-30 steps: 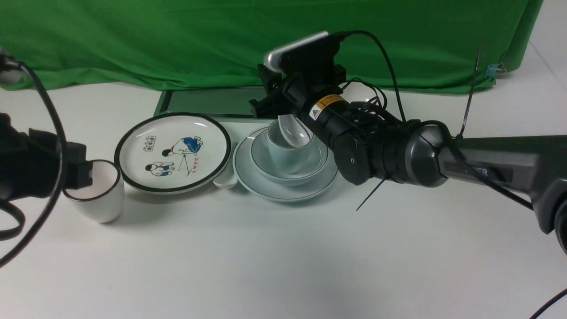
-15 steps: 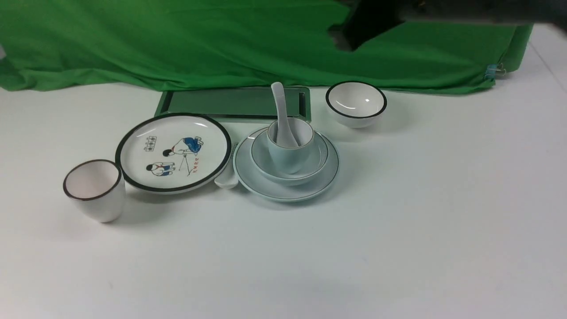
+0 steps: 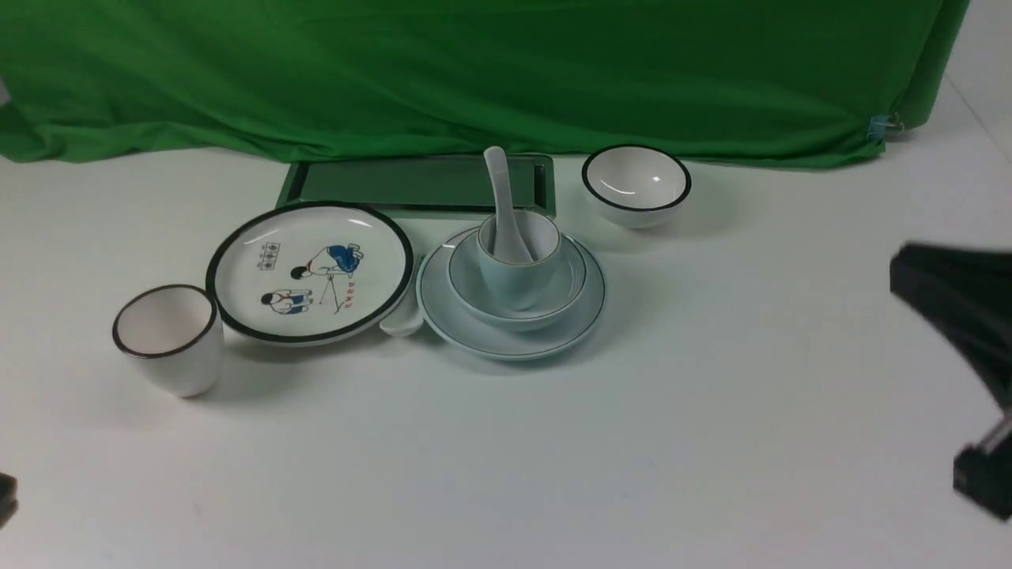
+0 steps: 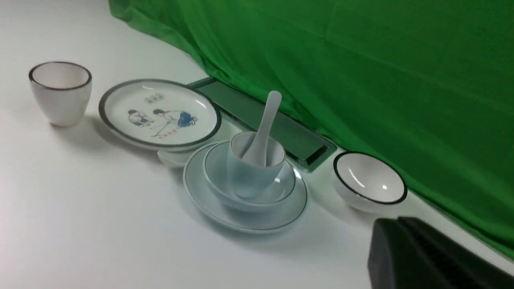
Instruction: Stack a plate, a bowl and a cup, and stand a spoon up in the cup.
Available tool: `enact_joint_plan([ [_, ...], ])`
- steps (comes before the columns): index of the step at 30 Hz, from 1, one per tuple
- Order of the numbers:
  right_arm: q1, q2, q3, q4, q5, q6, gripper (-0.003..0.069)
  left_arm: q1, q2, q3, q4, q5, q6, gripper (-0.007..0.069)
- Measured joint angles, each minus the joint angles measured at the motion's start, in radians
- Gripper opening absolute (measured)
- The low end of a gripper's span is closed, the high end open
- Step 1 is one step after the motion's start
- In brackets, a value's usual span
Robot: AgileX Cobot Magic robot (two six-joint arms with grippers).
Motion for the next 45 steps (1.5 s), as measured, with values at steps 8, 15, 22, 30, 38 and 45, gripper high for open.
enact_joint_plan([
  [8,0.0,-0.099,0.502,0.002,-0.311,0.001,0.002,0.0,0.0,0.029,0.004,0.018,0.0,-0.0036],
  [15,-0.047,-0.141,0.551,0.135,-0.285,0.067,0.0008,0.0,0.0,0.029,0.005,0.024,0.001,-0.0036],
  [22,-0.275,-0.396,0.551,0.151,-0.292,0.052,0.0008,0.0,0.0,0.029,0.005,0.029,0.001,-0.0031],
  [30,-0.505,-0.667,0.551,-0.03,-0.034,0.197,0.0008,0.0,0.001,0.029,0.005,0.032,0.003,-0.0031],
  [38,-0.5,-0.648,0.551,-0.045,0.123,0.21,0.001,0.0,0.001,0.029,0.005,0.034,0.004,-0.0031],
  [45,-0.5,-0.643,0.551,-0.046,0.126,0.21,0.0023,0.0,0.001,0.029,0.005,0.034,0.004,-0.0031],
])
